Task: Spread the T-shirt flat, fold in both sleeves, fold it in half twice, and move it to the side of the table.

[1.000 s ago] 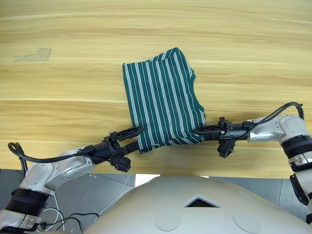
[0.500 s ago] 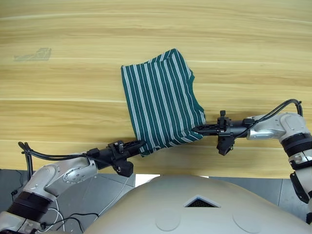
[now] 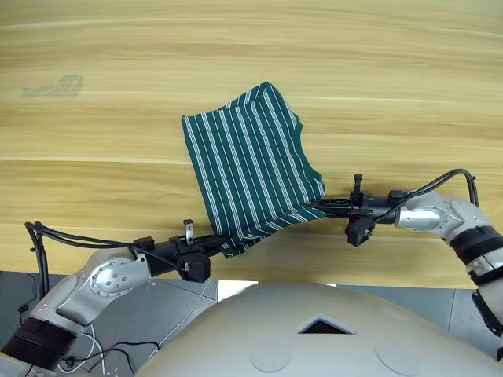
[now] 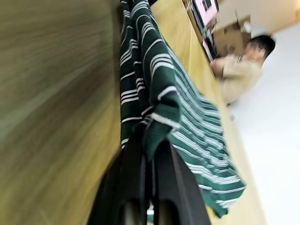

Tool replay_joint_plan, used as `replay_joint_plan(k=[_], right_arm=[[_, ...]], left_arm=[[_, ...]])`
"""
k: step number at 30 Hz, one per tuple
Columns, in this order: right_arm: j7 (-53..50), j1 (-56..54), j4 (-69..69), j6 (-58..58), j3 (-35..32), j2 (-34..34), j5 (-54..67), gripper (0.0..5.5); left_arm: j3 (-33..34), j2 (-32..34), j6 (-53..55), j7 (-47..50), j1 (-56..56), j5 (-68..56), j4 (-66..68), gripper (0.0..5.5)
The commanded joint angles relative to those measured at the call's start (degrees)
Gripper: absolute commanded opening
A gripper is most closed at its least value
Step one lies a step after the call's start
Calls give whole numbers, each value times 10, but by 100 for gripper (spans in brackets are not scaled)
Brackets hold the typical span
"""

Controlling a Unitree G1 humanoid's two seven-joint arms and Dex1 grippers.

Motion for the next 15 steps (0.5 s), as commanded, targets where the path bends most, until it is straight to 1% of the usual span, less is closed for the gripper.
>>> replay_joint_plan(k=[1, 4, 8, 11, 13, 15], right_arm=[[275, 36, -255, 331, 27, -131, 432, 0], [319, 25, -289, 404, -12, -136, 502, 0], [354, 33, -326, 469, -56, -141, 529, 0], [378, 44, -362, 529, -98, -137, 556, 0], [395, 53, -385, 561, -124, -136, 572, 0], [410, 68, -409, 587, -154, -140, 584, 0]], left_arm=[[54, -8, 53, -31, -5, -165, -32, 9], [81, 5, 80, -45, 7, -261, -77, 9], [122, 31, 123, -93, 44, -396, -159, 9], [152, 37, 150, -139, 88, -456, -218, 9], [180, 29, 168, -159, 106, -497, -243, 9], [199, 19, 183, -175, 118, -503, -255, 9]])
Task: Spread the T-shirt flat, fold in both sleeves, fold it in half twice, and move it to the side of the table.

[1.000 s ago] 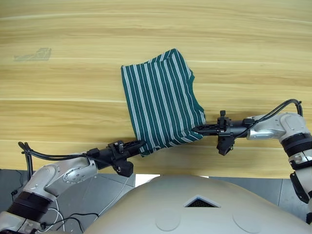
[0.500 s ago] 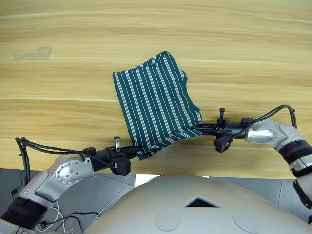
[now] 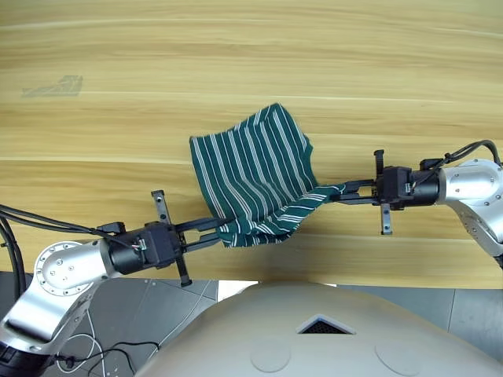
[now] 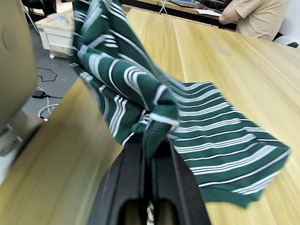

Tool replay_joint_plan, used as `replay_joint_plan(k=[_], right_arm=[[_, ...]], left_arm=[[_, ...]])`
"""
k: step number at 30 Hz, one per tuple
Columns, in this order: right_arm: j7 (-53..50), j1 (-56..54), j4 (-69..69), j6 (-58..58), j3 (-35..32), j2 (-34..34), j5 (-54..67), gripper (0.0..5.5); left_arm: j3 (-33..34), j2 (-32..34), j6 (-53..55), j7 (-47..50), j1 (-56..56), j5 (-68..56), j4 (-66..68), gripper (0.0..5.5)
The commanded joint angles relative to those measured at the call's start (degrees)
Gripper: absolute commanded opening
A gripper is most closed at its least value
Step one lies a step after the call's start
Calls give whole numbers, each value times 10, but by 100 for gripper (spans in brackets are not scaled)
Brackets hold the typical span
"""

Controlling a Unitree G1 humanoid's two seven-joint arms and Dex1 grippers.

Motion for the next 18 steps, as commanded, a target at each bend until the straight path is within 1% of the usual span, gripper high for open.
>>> replay_joint_plan(k=[1, 5, 7, 9, 11, 13, 18], right_arm=[[28, 25, -47, 50, -57, -10, 29, 0], [56, 73, -83, 81, -123, -28, 43, 0], [62, 89, -88, 91, -149, -22, 42, 0], [64, 85, -84, 98, -152, -1, 25, 0], [62, 68, -74, 100, -144, 28, 0, 0], [57, 37, -49, 100, -131, 69, -27, 0], [39, -42, 33, 89, -115, 172, -86, 0]], left_arm=[[38, -13, 27, -26, 25, -2, -24, 9], [53, -41, 12, -38, 76, 129, -10, 9], [51, -56, 8, -34, 71, 183, 26, 9], [32, -72, 4, -29, 57, 235, 68, 9], [15, -87, -4, -32, 53, 260, 87, 9], [14, -103, -10, -31, 47, 252, 91, 9], [35, -146, -7, -34, 37, 153, 73, 9]])
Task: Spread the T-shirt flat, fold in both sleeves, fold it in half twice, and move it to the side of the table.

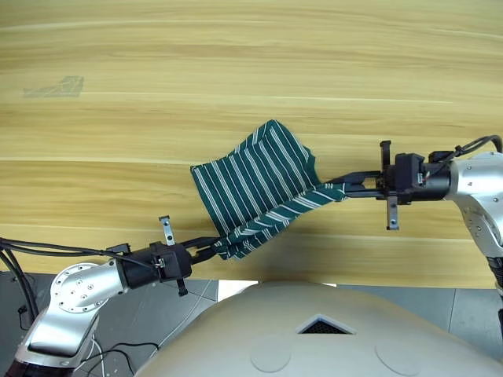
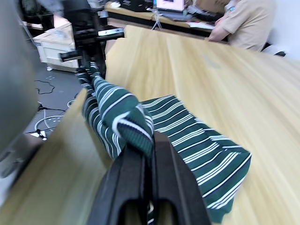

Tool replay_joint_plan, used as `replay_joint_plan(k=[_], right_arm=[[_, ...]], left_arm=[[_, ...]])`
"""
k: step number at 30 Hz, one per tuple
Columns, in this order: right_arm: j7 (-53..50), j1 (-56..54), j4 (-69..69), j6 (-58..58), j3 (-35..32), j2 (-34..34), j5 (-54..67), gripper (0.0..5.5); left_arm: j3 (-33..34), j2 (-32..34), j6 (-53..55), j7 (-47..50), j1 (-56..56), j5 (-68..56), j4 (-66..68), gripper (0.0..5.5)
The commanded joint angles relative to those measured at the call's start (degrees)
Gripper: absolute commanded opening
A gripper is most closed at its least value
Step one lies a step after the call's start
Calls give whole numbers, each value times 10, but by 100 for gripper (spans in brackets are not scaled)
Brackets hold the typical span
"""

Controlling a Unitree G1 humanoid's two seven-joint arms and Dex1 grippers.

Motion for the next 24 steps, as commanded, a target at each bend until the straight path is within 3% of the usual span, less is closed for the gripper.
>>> replay_joint_plan(k=[1, 5, 10, 18, 24], right_arm=[[-12, -67, 65, -8, 10, 72, -42, 0], [-12, -108, 133, -23, 12, 126, -76, 0], [-16, -131, 182, -45, 3, 168, -103, 0], [-25, -140, 228, -68, -2, 211, -132, 0], [-59, -139, 294, -112, -8, 232, -174, 0]], left_arm=[[18, -37, 5, 1, -9, -74, -8, 9], [47, -94, 26, 58, -72, -98, 20, 9], [33, -138, 46, 143, -152, 34, 106, 9], [-5, -144, 40, 146, -176, 125, 161, 9], [20, -172, 55, 179, -217, 110, 176, 9]])
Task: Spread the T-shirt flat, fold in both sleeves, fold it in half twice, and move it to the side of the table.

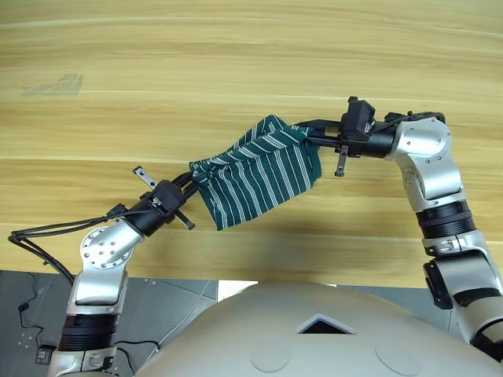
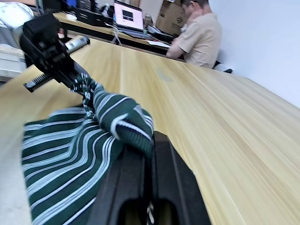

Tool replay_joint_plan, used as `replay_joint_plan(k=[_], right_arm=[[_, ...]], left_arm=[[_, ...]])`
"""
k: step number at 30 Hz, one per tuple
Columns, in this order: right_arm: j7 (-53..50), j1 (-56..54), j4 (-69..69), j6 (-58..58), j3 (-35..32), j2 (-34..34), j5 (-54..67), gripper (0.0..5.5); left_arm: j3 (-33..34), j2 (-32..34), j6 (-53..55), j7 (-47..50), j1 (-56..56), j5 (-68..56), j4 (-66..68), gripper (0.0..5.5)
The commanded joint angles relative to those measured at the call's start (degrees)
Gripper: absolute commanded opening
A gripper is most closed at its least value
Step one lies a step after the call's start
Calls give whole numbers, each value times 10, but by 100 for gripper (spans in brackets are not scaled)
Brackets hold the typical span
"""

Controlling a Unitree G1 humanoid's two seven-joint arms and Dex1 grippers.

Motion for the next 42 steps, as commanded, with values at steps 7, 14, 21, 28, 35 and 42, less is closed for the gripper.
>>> replay_joint_plan(k=[7, 14, 21, 28, 35, 42], right_arm=[[-46, -61, 138, -51, -24, 65, -38, 39], [-77, -73, 182, -80, -39, 82, -58, 173], [-114, -62, 194, -123, -61, 71, -83, 310], [-131, -77, 205, -221, 3, 111, -160, 375], [-148, -131, 295, -263, 50, 159, -216, 375], [-216, -190, 428, -297, 67, 203, -272, 375]], left_arm=[[35, -24, 53, 24, -40, -31, 38, 124], [34, -36, 61, 39, -59, -12, 85, 245], [14, -64, 47, 53, -65, -4, 83, 369], [78, -134, 17, 155, -136, -39, 83, 443], [77, -148, 7, 170, -146, -28, 95, 443], [69, -156, 5, 175, -149, -20, 93, 443]])
